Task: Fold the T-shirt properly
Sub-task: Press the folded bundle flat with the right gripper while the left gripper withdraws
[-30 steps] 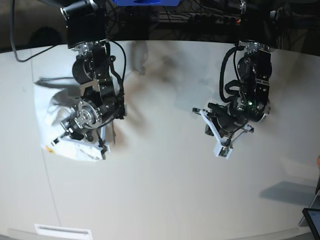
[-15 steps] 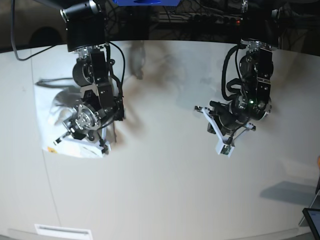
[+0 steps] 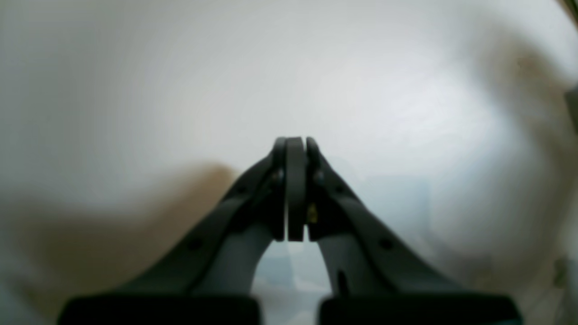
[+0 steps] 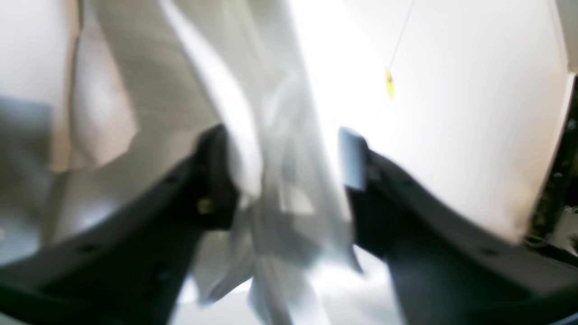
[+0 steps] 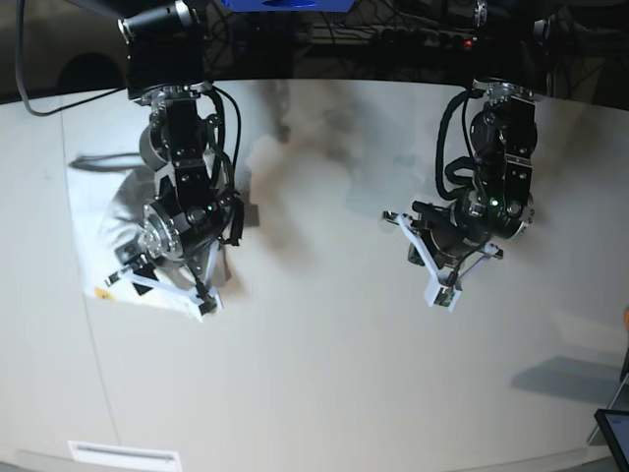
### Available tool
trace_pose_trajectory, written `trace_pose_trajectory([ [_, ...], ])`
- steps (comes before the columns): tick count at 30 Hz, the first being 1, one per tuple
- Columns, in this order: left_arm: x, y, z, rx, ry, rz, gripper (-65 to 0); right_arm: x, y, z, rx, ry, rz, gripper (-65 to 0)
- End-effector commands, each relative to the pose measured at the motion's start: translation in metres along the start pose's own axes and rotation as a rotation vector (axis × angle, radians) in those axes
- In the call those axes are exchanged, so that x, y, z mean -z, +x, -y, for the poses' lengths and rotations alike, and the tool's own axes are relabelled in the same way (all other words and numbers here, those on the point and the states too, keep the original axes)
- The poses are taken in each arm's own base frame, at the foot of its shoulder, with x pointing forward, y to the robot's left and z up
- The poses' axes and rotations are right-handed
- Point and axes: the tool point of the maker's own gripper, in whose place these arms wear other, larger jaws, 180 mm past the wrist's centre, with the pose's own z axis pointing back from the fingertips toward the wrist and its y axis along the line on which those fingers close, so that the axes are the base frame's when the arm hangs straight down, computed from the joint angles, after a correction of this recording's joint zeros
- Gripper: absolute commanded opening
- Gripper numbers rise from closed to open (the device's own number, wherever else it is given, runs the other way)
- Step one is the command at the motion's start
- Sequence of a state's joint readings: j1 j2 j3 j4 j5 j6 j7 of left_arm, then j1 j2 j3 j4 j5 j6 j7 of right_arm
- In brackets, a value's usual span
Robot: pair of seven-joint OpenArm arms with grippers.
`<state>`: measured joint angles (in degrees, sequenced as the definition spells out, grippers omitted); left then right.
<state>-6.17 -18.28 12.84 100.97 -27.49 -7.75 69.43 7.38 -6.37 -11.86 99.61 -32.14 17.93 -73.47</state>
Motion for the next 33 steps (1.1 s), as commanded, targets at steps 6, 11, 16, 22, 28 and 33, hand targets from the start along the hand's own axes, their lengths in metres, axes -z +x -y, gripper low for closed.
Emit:
trace_pose_trajectory([
  [6,0.006,0.002,-0.012,-0.019,0.013,-0.003,-64.8,-0.031,0.027,0.018,0.091,0.009,0.127,-21.6],
  [11,0.009,0.009,-0.017,-0.023,0.021,0.002,-64.8,-0.053,0.035,0.026,0.124,0.011,0.217,-21.9],
  [16,0.006,0.015,-0.027,-0.043,0.040,0.017,-64.8,-0.049,0.027,0.051,0.101,-0.084,0.184,-22.3],
  [22,-0.008,0.010,-0.066,-0.166,0.110,0.051,-64.8,-0.035,-0.010,0.057,0.073,-0.134,0.087,-56.9],
  [28,-0.022,0.003,-0.076,-0.186,0.141,0.073,-65.0,-0.025,-0.031,0.010,0.052,0.015,0.102,-65.0],
  [33,-0.021,-0.004,-0.075,-0.187,0.143,0.058,-65.0,-0.022,-0.042,-0.016,0.059,0.103,0.090,-64.7],
])
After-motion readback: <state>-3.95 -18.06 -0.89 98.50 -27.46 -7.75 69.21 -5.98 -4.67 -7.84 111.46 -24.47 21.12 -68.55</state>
